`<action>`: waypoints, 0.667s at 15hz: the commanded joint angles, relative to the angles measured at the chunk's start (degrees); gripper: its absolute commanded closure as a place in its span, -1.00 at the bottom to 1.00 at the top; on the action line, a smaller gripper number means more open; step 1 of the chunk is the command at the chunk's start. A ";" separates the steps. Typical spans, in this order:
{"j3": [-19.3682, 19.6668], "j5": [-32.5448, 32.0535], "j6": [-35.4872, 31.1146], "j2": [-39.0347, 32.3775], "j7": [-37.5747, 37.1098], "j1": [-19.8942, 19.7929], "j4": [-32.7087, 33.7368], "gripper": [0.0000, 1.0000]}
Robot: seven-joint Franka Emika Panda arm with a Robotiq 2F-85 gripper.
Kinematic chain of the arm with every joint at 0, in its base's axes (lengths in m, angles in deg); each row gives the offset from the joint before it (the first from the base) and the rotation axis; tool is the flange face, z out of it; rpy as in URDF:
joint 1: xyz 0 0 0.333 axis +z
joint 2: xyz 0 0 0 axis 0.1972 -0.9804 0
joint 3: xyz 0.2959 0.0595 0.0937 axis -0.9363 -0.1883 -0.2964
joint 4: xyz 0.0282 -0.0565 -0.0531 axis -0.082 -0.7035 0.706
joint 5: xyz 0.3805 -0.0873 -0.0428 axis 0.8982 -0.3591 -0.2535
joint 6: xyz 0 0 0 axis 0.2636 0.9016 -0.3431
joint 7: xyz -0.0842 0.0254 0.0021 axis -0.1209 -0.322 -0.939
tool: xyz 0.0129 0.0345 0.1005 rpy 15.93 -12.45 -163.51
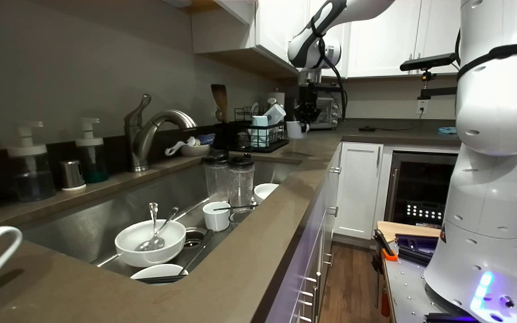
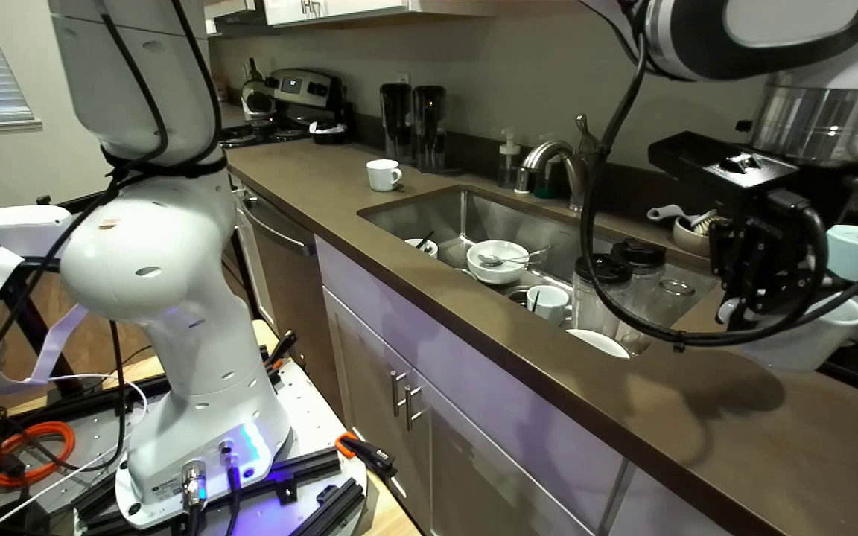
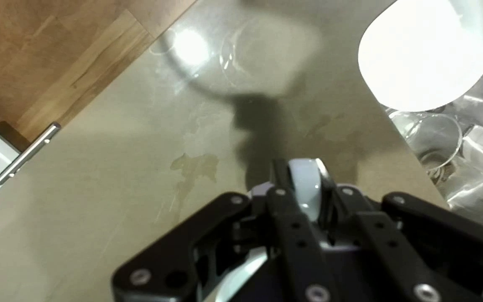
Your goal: Pick the mug to the right of the sink, empty its content into the sink, then put it on the left side of the sink counter
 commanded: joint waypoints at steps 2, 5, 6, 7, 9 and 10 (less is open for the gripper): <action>0.00 -2.99 -1.05 5.51 0.45 1.83 -5.15 0.92; -0.19 -4.51 -1.35 7.51 0.29 2.87 -7.68 0.92; -0.30 -4.96 -1.55 8.28 0.21 3.26 -8.62 0.92; -0.44 -5.61 -1.82 9.20 0.11 3.71 -9.79 0.92; -0.76 -6.80 -2.32 10.95 0.06 4.52 -11.93 0.92; -0.97 -7.34 -2.61 11.82 0.06 4.86 -13.03 0.92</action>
